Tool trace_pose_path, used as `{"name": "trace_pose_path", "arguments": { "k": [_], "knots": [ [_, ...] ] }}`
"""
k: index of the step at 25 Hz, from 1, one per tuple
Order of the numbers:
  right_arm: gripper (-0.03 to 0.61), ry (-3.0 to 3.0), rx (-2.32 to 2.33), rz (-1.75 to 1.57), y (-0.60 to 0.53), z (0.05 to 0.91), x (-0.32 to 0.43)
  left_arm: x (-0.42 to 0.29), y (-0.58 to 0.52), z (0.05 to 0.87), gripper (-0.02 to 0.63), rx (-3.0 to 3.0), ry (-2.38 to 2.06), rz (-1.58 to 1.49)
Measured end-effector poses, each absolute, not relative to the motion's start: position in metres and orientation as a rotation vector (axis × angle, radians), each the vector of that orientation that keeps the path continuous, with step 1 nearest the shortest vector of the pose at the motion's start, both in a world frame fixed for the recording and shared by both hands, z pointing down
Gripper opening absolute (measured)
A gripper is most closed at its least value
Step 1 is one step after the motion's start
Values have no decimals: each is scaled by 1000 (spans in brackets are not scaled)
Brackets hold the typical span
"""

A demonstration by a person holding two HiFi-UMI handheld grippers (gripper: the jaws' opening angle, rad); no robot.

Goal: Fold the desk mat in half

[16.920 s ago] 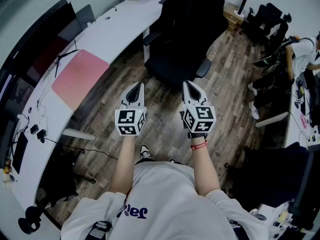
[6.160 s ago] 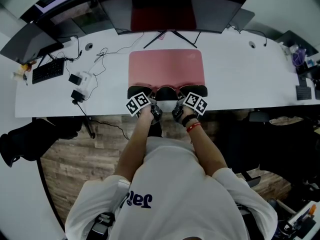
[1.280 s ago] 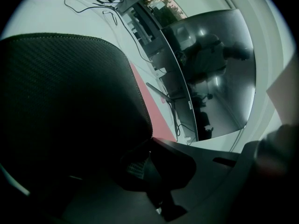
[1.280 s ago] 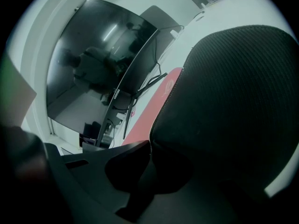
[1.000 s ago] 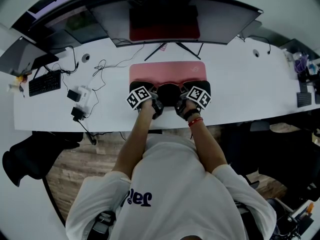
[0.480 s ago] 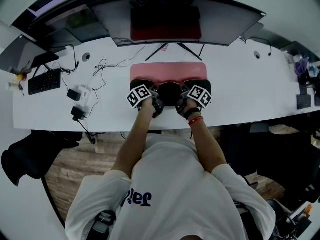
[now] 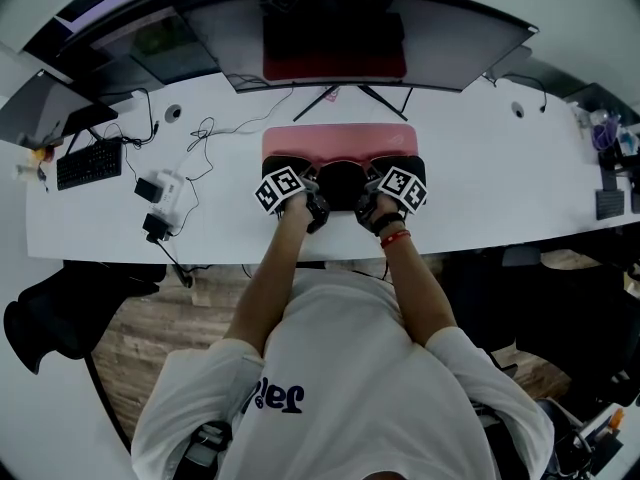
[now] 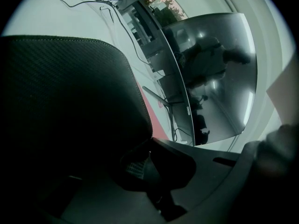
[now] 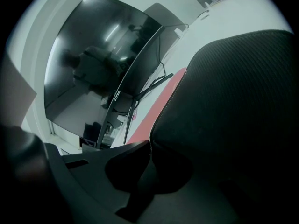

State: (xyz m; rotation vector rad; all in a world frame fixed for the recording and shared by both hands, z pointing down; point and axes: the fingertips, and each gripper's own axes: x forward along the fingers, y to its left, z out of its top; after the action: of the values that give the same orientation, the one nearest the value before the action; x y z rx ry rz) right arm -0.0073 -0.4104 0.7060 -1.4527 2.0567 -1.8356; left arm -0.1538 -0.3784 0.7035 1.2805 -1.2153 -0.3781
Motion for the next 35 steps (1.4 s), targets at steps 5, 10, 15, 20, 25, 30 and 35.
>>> {"name": "trace_pose_path", "arguments": {
  "k": [5, 10, 15, 20, 25, 30, 35],
  "knots": [
    [31, 2061, -1445, -1824, -418, 705, -9, -156, -386, 702, 31, 1299, -1215, -384],
    [31, 2059, -1437, -1814, -425, 706, -10, -157, -393, 701, 31, 1318, -1218, -387],
    [31, 2063, -1440, -1802, -430, 705, -12, -158, -397, 698, 31, 1326, -1213, -393],
    [31, 2064, -1436, -1793, -435, 706, -13, -160, -403, 699, 31, 1331, -1211, -396],
    [31, 2065, -1434, -1794, -439, 706, -15, -162, -407, 701, 31, 1330, -1203, -403],
    [31, 2063, -1432, -1794, -444, 706, -15, -162, -412, 701, 31, 1334, -1199, -406],
    [31, 2073, -1428, -1790, -449, 705, -18, -165, -416, 701, 31, 1330, -1197, -419]
  ]
}}
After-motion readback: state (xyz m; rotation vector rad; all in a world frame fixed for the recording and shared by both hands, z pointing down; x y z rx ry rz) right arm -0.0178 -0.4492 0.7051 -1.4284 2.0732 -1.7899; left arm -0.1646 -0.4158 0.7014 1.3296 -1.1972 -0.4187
